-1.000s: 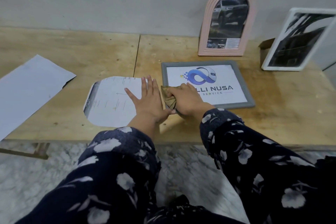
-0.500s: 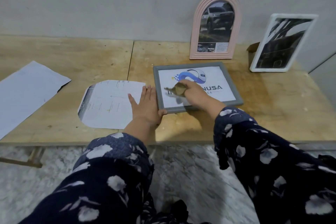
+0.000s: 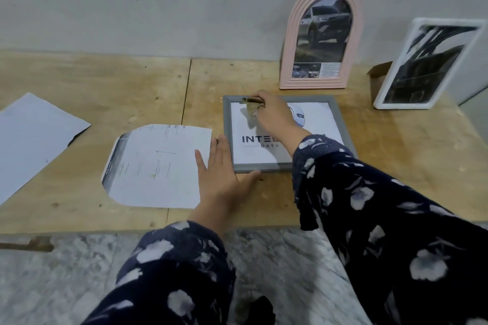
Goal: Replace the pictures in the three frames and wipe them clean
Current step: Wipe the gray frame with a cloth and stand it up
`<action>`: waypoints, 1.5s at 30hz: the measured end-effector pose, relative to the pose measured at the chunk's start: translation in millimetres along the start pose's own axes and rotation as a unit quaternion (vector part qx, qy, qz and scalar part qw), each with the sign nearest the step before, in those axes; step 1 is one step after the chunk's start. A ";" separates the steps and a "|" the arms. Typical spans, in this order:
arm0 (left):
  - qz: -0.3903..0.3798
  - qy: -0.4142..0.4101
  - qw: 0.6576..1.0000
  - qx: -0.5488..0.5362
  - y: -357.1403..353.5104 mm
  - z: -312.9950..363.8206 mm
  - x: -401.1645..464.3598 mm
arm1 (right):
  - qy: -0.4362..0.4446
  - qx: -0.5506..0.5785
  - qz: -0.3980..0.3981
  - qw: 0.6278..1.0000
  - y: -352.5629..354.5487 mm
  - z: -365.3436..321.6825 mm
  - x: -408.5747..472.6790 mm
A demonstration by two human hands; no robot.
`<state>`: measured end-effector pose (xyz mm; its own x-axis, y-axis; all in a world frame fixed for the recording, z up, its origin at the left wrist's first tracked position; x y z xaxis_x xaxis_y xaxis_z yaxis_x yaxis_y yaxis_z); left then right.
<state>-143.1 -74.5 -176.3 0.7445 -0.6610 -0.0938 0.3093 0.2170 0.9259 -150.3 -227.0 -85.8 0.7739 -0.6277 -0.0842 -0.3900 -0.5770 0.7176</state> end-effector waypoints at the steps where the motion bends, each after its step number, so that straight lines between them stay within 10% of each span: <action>1: 0.024 -0.001 1.000 -0.012 -0.1 0.1 1.5 | 0.004 -0.017 0.006 1.000 -1.2 -2.2 10.8; 10: 0.074 -0.010 0.997 0.013 4.2 2.2 7.2 | 0.065 -0.237 -0.122 0.962 -73.1 17.8 37.5; 32: 0.040 0.002 0.997 0.064 -0.7 1.9 8.0 | 0.025 -0.158 -0.213 0.964 -39.4 40.7 -52.6; 41: 0.046 0.010 0.997 0.067 0.4 3.2 7.5 | 0.033 -0.066 -0.004 0.997 37.1 15.9 41.7; 45: 0.039 0.015 0.997 0.071 -1.3 1.7 11.3 | 0.026 -0.137 -0.069 0.988 9.1 25.9 55.7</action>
<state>-136.1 -83.5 -178.0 0.7813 -0.6234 -0.0289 0.1648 0.1615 0.9730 -123.7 -280.8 -101.9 0.8377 -0.5208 -0.1643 -0.1339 -0.4876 0.8627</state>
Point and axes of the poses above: each hand's wrist, its own x-axis towards the middle knuckle, its own y-axis out of the back of the hand, z = x × y, the point moved 9 cm from there along x, towards the middle knuckle, and after that the axes turned 2 degrees about -x, right-handed, at the moved point
